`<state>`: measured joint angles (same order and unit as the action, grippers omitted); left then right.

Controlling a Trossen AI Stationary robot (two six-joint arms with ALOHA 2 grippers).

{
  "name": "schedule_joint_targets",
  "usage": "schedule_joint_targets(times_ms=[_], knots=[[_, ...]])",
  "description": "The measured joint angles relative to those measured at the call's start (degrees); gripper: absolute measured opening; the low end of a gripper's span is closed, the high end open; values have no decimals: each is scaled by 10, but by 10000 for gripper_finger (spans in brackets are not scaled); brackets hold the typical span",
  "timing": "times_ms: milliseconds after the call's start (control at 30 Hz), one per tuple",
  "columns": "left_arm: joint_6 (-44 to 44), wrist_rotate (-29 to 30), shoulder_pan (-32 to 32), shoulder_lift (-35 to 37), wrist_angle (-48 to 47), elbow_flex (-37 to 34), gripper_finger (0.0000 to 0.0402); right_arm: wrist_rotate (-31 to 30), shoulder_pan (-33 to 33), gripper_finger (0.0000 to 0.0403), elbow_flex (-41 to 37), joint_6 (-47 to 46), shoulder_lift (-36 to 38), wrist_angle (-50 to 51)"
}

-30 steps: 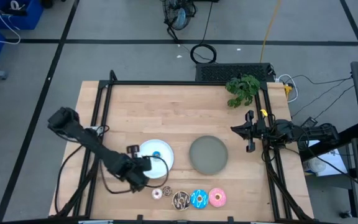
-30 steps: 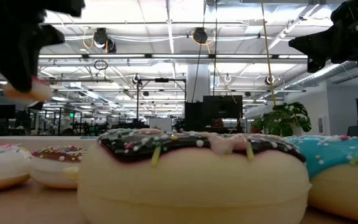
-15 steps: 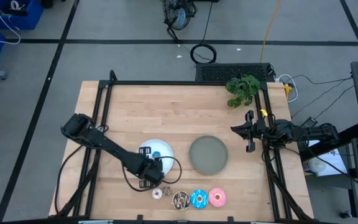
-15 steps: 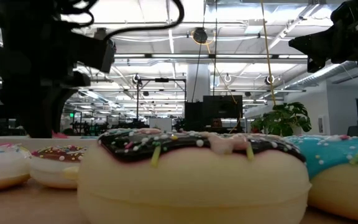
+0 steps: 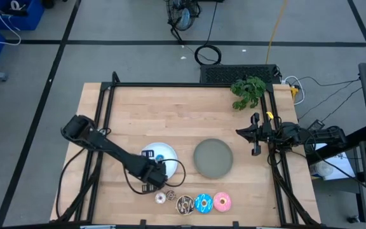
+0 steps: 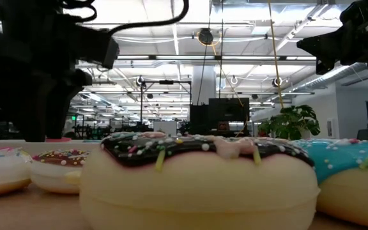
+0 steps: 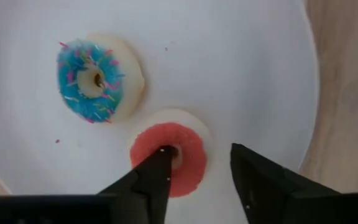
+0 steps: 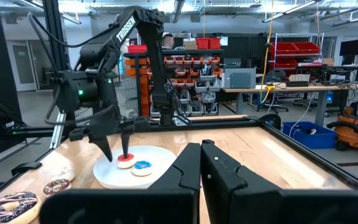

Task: Pick & Place donuts
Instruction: Put the small orange donut on the white plate, then put the small white donut on the white plate

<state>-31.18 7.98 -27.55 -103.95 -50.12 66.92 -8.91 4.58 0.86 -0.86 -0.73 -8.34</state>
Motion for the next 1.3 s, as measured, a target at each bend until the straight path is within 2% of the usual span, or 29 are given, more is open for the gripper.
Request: schedule_joint_targets(times_ms=[167, 333, 533, 667, 833, 1167, 1300], knots=[[-1, 4, 0, 33, -14, 0, 209, 0, 0, 0, 0, 0, 0, 0], [-37, -4, -2, 90, -32, 0, 212, 0, 0, 0, 0, 0, 0, 0], [-112, -19, -43, 167, -30, 0, 161, 0, 0, 0, 0, 0, 0, 0], [-139, -2, -84, 198, -38, 0, 100, 0, 0, 0, 0, 0, 0, 0], [-153, 30, -132, 199, -36, 0, 12, 0, 0, 0, 0, 0, 0, 0], [-155, 53, -146, 184, -33, 0, 4, 0, 0, 0, 0, 4, 0, 0], [-155, 56, -144, 184, -33, 0, 14, 0, 0, 0, 0, -4, 0, -2]])
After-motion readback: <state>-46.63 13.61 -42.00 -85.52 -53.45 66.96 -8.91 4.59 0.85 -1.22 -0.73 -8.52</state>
